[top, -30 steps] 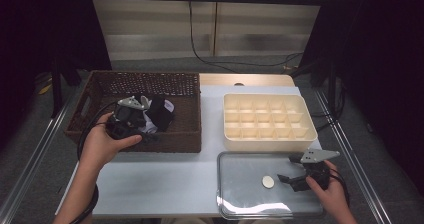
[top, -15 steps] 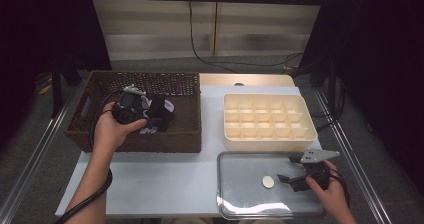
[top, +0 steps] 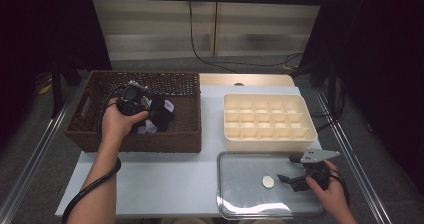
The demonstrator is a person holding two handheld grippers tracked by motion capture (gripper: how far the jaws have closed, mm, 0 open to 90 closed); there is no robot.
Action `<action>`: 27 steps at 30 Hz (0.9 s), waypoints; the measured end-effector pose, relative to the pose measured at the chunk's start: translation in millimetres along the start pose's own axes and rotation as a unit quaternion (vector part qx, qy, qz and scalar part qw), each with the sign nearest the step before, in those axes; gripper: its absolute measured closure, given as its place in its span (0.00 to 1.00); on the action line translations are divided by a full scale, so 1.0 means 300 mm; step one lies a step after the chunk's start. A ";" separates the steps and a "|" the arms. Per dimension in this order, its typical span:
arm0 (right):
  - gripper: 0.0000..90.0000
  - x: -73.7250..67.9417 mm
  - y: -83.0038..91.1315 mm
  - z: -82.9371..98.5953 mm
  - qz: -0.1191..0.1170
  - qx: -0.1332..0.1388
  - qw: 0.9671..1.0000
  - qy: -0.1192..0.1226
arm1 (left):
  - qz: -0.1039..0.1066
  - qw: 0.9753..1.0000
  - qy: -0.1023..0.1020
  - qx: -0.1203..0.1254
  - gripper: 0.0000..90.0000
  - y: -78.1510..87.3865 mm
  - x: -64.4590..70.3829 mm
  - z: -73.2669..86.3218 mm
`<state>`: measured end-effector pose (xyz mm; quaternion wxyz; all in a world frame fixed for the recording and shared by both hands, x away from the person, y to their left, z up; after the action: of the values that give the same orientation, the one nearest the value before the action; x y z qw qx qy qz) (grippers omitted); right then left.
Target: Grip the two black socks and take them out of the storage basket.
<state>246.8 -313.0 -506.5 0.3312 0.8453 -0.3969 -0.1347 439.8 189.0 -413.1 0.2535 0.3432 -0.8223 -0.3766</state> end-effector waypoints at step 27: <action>0.18 0.000 0.000 0.000 0.000 0.000 1.000 0.000 | 0.076 0.995 0.051 -0.034 0.92 0.104 0.023 -0.047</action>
<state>246.8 -313.0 -506.6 0.3309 0.8454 -0.3970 -0.1347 433.3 192.5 -379.2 0.3349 0.2899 -0.8185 -0.3659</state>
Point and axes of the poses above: each handheld gripper's, and its own axes: y roughly backward along the jaws, z roughly out of its underside, x roughly to its right, the point moved 3 cm from there along -y, roughly forward along the jaws, and after that the axes turned 6 degrees about z, right-handed, at the moved point
